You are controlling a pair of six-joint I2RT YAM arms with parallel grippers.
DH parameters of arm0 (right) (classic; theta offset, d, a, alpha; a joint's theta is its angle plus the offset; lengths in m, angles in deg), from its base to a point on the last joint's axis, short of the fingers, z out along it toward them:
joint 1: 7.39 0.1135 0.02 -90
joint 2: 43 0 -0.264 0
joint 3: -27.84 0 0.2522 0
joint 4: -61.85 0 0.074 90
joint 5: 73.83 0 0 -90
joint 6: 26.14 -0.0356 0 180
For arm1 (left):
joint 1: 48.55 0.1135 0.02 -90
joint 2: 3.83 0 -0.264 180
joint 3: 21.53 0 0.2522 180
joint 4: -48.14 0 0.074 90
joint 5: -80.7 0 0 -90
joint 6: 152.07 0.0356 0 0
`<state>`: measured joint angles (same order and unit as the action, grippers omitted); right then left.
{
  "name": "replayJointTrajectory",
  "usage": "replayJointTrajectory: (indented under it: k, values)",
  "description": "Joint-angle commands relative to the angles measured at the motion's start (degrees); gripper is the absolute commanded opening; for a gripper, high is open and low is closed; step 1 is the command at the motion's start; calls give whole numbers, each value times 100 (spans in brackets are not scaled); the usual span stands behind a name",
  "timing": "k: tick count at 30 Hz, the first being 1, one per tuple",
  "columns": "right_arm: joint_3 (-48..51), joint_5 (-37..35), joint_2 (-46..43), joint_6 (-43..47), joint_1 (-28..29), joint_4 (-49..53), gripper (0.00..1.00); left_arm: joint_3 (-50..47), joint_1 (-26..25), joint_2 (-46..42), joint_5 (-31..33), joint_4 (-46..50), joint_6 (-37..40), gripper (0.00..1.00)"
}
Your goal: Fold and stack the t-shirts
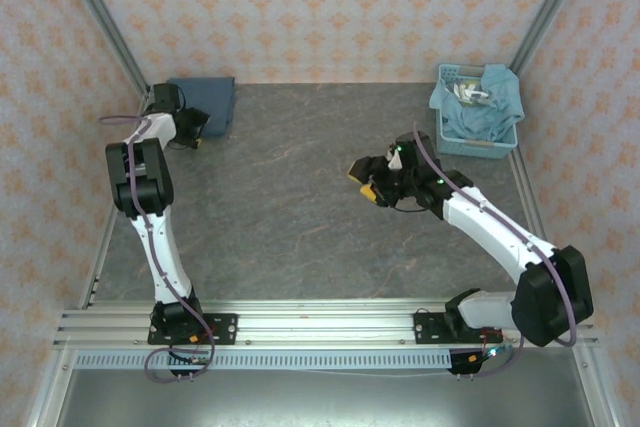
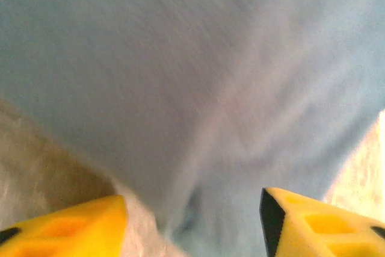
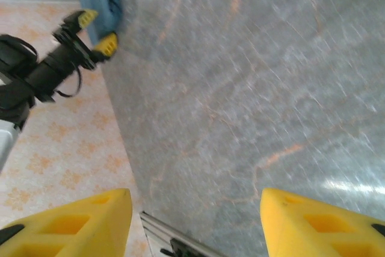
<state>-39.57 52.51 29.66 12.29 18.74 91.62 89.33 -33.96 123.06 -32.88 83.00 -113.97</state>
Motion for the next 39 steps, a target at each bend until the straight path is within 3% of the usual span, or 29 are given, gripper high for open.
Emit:
replayJointTrajectory:
  k: [1, 3, 8, 9, 10, 13, 17, 19, 22, 23, 25, 27, 31, 34, 39]
  values:
    - [-272, -655, -449, 236, -45, -691, 59, -328, -216, -1445, 156, 362, 134, 91]
    - [-336, -889, -667, 329, -60, -799, 61, -547, -416, -2151, 552, 834, 329, 99]
    - [-585, -1035, -831, 441, -182, -690, 70, -1620, -988, -3837, 1373, 1274, 514, 100]
    - [-655, -1047, -840, 482, -201, -558, 97, -1866, -1103, -4131, 1481, 1350, 525, 100]
    - [-730, -1087, -855, 522, -218, -391, 99, -2043, -1207, -4379, 1604, 1449, 585, 100]
    - [-841, -1197, -943, 607, -328, 109, 99, -2489, -1469, -5155, 2291, 2013, 747, 100]
    - [-910, -1788, -1305, 1066, -416, 986, 99, -3188, -1567, -6197, 2560, 2328, 910, 100]
    - [-940, -2350, -1551, 1396, -409, 1482, 99, -3368, -1762, -6610, 3000, 2609, 964, 100]
    - [-1046, -3875, -1644, 1688, -414, 2584, 99, -3861, -2153, -7282, 4463, 2878, 893, 100]
    - [-967, -4454, -1661, 1754, -424, 2774, 99, -4195, -2233, -7566, 4839, 2700, 997, 100]
    - [-449, -5098, -1871, 2220, -481, 2343, 99, -5084, -2243, -8175, 4732, 1497, 2147, 100]
    - [440, -5411, -2254, 2863, -636, 1401, 99, -5979, -2259, -8699, 4808, 357, 3102, 100]
    - [2065, -6518, -2819, 3876, -824, -382, 99, -7368, -2258, -8963, 4644, -1553, 4130, 100]
    - [2771, -6520, -2707, 4235, -1259, -1173, 99, -7716, -2252, -8382, 4539, -2376, 4176, 100]
    - [3330, -5842, -1806, 4521, -1745, -2668, 99, -7697, -2119, -6893, 4407, -3698, 4285, 100]
